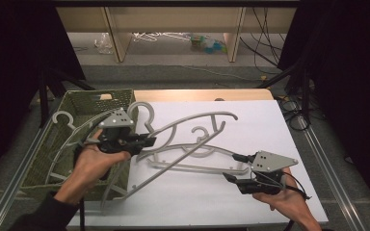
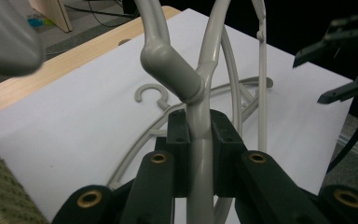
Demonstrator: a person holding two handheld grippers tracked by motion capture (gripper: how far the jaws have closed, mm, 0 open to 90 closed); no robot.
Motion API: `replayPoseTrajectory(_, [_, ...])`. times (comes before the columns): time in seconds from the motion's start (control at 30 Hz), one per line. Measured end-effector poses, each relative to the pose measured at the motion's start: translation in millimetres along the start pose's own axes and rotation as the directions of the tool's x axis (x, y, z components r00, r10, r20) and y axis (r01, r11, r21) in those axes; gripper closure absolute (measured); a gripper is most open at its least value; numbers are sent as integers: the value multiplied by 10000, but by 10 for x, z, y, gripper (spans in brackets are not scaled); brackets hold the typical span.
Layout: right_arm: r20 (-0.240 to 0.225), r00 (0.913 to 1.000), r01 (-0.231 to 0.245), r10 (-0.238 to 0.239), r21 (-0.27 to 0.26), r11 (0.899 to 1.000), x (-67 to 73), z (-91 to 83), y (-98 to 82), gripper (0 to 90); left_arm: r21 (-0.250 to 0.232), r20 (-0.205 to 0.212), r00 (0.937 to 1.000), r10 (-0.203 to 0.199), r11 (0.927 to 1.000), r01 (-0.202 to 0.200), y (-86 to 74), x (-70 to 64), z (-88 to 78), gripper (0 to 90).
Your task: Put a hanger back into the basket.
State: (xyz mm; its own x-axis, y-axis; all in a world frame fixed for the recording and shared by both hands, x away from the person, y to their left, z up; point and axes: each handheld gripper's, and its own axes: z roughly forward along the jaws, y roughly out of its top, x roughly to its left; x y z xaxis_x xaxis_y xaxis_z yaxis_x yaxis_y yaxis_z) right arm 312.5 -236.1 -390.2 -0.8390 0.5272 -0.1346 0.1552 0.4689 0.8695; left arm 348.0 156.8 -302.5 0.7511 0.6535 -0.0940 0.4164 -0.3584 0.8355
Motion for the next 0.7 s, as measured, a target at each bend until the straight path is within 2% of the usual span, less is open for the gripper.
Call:
replayPoseTrajectory(0.17, [-34,9997,-247,248,147,9996,2,14,-62,333,-232,-400,9990,-180,9996,171,89,155,-196,802])
replayPoseTrajectory(0.23, [-46,9996,-266,267,212,9994,-4,12,-73,328,-454,-618,9975,-338,9985,310,122,245,-299,802])
replayPoseTrajectory(0.27, [30,9993,-381,381,81,9992,-5,24,-95,319,-560,-652,9970,-413,9977,377,133,292,-340,802])
replayPoseTrajectory(0.37, [-66,9986,-516,517,71,9986,-6,27,-109,315,-610,-1032,9928,-609,9966,548,150,427,-455,803])
replayPoseTrajectory(0.5, [-130,9983,-564,567,206,9982,-1,21,-120,310,-776,-1654,9835,-732,9951,610,143,619,-581,802])
replayPoseTrajectory(0.6, [-136,9979,-638,640,154,9978,6,35,-131,309,-730,-2177,9727,-800,9952,655,118,786,-668,802])
replayPoseTrajectory(0.67, [-191,9980,-595,601,293,9978,2,37,-137,310,-747,-2315,9694,-823,9950,666,96,884,-704,802])
replayPoseTrajectory(0.7, [-216,9980,-594,600,303,9978,2,43,-141,309,-726,-2479,9648,-882,9947,723,79,949,-728,802])
